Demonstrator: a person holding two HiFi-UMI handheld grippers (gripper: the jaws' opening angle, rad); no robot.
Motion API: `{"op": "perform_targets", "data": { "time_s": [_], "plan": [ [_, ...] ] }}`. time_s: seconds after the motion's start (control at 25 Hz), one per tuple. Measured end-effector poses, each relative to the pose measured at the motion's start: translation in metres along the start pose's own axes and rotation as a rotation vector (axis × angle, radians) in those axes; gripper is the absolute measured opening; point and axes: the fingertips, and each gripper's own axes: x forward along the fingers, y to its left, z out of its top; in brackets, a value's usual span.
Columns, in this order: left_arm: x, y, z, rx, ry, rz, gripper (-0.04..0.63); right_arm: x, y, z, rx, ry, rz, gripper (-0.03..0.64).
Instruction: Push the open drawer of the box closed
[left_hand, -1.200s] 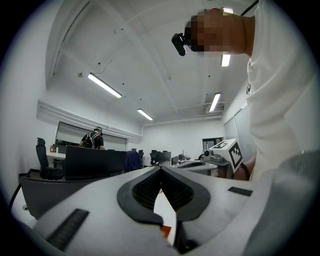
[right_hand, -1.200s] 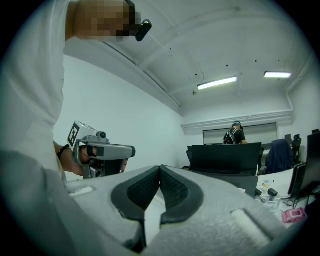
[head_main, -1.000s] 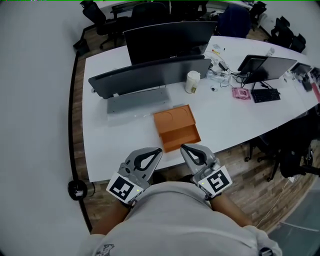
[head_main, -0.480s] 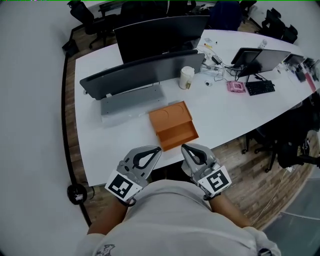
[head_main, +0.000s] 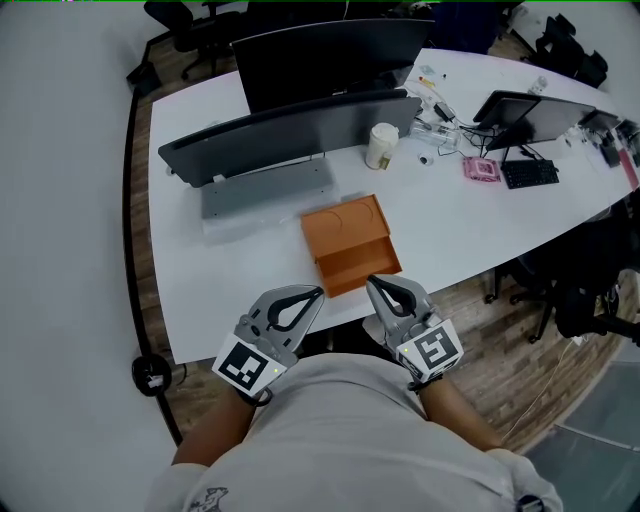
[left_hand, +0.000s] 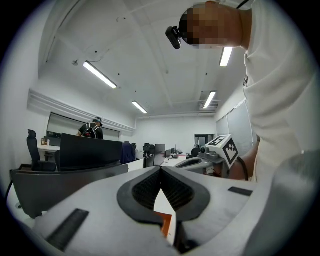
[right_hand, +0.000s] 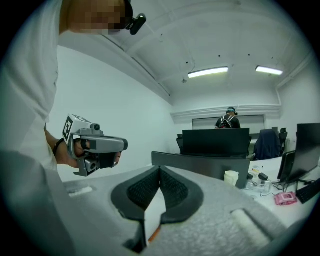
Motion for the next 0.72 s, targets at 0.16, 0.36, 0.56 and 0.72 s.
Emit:
{"op": "perform_targets", "data": {
  "time_s": [0.16,0.36,0.56,0.72],
  "plan": [
    [0.008,0.011,-0.014,-0.015,0.015,0.010,-0.002,0.007,-0.015,-0.021,0.013,0.041,-0.012,0.002],
    [0.020,0.020,-0.037,-0.022,0.058,0.007,-0.002,0.014,-0.030,-0.050,0.037,0.110,-0.022,0.003],
    [0.035,0.021,-0.065,-0.021,0.109,-0.014,-0.002,0.020,-0.043,-0.075,0.064,0.169,-0.037,0.003],
    [0.040,0.025,-0.087,-0.014,0.133,-0.018,-0.002,0.020,-0.052,-0.097,0.089,0.205,-0.052,0.003]
  ]
}}
